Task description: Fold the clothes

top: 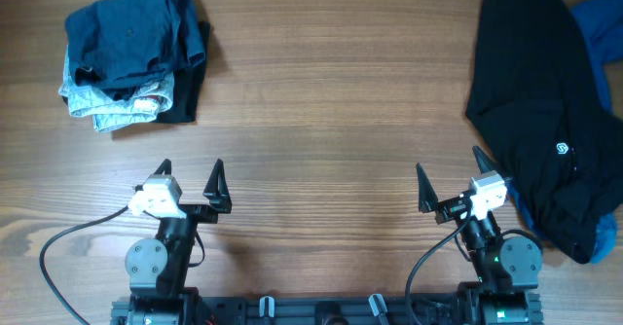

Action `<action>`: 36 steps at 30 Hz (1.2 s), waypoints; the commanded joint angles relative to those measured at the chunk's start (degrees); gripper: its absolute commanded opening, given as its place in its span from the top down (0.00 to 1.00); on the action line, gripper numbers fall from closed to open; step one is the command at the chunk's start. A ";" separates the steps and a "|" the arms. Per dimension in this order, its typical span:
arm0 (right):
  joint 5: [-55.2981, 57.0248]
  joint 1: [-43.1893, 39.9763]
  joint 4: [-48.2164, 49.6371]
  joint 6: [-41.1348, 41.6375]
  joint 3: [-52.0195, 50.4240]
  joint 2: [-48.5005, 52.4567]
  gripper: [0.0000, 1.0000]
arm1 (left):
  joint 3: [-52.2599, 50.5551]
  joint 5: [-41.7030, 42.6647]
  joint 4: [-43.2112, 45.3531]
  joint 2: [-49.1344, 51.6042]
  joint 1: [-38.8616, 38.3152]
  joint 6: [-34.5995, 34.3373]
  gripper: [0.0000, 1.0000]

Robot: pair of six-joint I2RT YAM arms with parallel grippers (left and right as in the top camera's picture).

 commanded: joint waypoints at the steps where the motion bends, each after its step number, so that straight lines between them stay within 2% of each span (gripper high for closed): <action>1: -0.87 0.28 0.20 0.63 -0.07 -0.46 0.00 | -0.04 -0.09 -0.52 -0.63 -0.33 -0.55 0.00; 36: -0.11 0.28 0.17 -0.79 -0.07 -0.46 0.00 | -0.04 -0.09 -0.52 -0.39 -0.33 -0.55 0.01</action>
